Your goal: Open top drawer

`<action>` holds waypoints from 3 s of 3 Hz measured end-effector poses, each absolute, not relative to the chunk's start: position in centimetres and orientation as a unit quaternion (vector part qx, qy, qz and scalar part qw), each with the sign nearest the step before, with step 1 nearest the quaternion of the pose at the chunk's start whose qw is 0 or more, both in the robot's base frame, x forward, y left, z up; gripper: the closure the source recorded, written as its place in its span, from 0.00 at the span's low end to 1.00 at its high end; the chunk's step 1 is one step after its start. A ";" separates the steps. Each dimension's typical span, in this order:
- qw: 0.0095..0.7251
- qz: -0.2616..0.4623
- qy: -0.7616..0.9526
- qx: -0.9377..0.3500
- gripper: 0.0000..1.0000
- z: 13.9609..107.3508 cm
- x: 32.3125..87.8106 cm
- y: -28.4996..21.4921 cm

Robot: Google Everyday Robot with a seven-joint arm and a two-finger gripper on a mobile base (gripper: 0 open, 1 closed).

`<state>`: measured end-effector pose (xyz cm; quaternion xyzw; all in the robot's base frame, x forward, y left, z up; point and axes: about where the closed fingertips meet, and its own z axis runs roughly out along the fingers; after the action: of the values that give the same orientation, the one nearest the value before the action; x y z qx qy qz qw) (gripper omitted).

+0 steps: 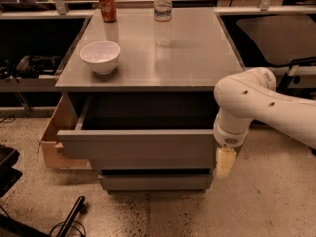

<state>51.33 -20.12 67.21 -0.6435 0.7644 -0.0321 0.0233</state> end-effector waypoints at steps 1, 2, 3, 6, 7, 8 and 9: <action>0.009 -0.016 0.768 -0.640 0.41 67.0 47.6 -19.9; 0.007 -0.016 0.768 -0.640 0.65 67.6 47.2 -19.9; 0.007 -0.016 0.768 -0.640 0.88 68.3 47.3 -20.0; -0.016 -0.015 0.785 -0.619 1.00 69.4 42.1 -20.7; -0.008 -0.004 0.795 -0.606 1.00 69.6 39.2 -19.7; 0.008 0.005 0.793 -0.609 1.00 70.0 36.8 -18.3; 0.008 0.005 0.793 -0.609 1.00 69.9 36.8 -18.3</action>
Offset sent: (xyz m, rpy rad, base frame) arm -0.2674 -0.0085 0.0616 -0.1647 0.2793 -0.0904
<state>36.84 -18.33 69.88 -0.6089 0.7932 0.0047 0.0079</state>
